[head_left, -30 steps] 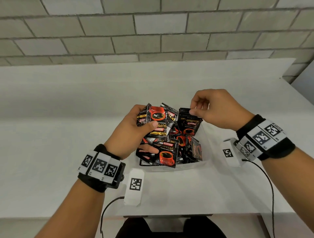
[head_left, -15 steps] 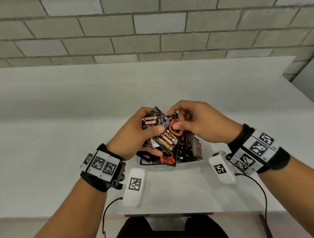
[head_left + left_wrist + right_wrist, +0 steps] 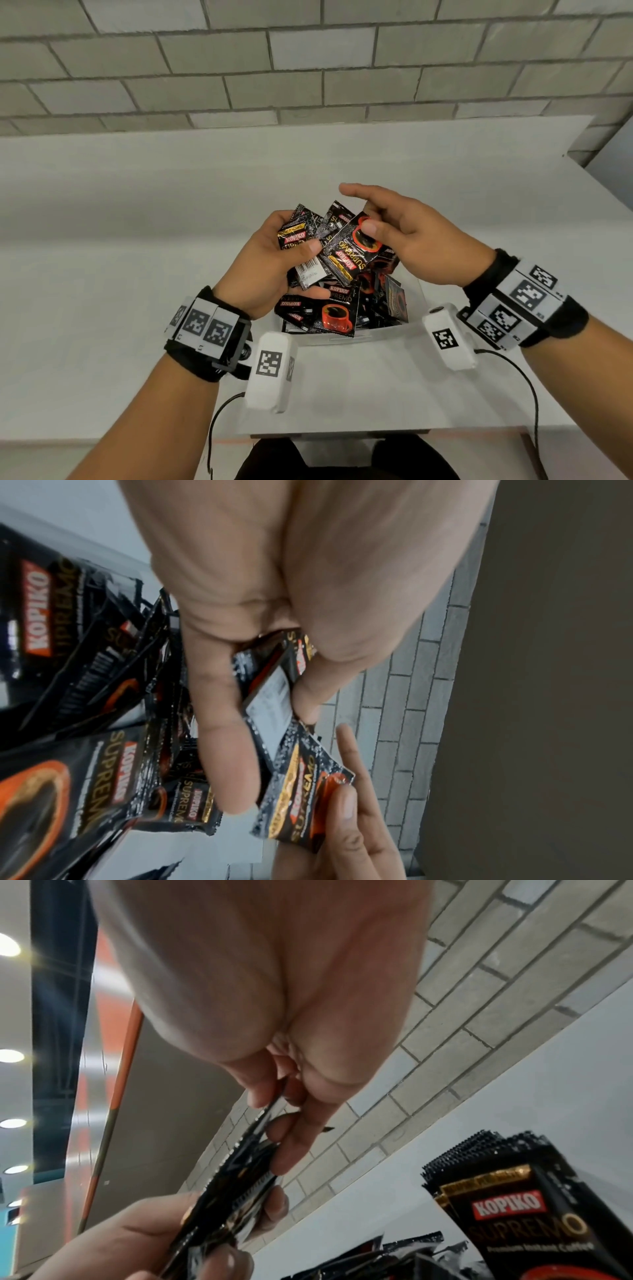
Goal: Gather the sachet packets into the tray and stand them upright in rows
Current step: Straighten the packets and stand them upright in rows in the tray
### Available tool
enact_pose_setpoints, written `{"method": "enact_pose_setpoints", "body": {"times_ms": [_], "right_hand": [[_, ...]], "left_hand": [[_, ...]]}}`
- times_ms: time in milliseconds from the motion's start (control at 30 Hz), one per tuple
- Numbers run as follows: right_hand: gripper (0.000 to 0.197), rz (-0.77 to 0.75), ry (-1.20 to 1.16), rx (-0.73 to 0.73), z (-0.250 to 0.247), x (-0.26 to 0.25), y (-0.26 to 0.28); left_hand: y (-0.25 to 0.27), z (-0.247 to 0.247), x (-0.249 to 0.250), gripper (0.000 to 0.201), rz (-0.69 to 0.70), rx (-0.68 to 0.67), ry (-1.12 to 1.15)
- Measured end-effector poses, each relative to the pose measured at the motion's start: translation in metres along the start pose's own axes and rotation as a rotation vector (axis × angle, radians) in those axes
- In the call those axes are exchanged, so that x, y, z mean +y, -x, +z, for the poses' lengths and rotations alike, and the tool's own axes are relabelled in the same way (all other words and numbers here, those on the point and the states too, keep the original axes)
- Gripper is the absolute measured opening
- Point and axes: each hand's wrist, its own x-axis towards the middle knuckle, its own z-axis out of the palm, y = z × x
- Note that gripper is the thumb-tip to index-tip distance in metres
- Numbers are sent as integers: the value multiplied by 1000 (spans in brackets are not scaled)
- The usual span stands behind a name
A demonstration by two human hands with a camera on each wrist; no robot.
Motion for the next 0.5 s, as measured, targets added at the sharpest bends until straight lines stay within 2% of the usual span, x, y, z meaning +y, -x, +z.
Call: {"method": "enact_pose_setpoints", "body": {"times_ms": [133, 267, 333, 433, 500], "right_hand": [[30, 63, 56, 84, -6, -3, -3], [11, 311, 74, 212, -18, 9, -3], [8, 390, -111, 242, -22, 13, 0], [11, 398, -489, 266, -24, 5, 5], [16, 390, -628, 252, -20, 1, 5]], "left_hand": [[-2, -1, -1, 40, 59, 80, -15], [-3, -13, 1, 32, 93, 167, -74], [-3, -18, 1, 33, 93, 199, -79], [-2, -18, 1, 37, 116, 233, -108], [-2, -11, -1, 39, 149, 226, -159]]}}
